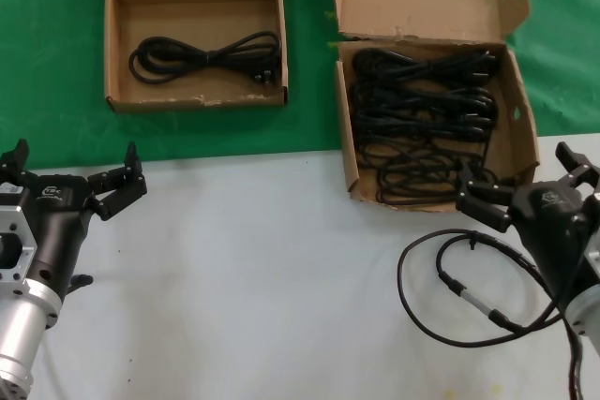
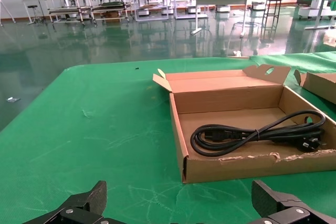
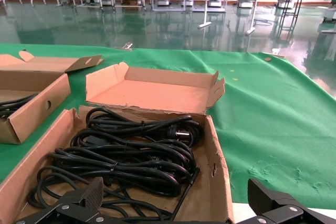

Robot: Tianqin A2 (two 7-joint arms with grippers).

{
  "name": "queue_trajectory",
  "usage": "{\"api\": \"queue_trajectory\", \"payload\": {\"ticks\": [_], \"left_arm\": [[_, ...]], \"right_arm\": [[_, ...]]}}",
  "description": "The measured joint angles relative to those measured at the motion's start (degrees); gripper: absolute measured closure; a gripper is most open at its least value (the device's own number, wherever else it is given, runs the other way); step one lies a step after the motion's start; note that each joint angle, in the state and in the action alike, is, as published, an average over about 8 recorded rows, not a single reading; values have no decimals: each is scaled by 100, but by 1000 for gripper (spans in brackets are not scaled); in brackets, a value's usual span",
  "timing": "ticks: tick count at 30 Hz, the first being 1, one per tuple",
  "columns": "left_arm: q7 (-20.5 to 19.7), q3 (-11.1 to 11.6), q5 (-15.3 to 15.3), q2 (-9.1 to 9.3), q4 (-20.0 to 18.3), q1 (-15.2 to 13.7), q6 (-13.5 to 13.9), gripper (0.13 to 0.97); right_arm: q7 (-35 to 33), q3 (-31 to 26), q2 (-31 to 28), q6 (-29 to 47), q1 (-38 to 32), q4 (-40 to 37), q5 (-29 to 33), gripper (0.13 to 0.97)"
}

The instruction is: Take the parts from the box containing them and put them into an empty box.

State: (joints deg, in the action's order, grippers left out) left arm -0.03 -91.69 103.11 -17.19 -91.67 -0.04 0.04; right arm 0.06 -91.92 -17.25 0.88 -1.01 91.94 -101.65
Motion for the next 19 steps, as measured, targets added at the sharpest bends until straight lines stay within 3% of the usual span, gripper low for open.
{"api": "queue_trajectory", "payload": {"ticks": [19], "left_arm": [[0, 0, 0, 0, 0, 0, 0, 132]], "right_arm": [[0, 0, 0, 0, 0, 0, 0, 129]]}}
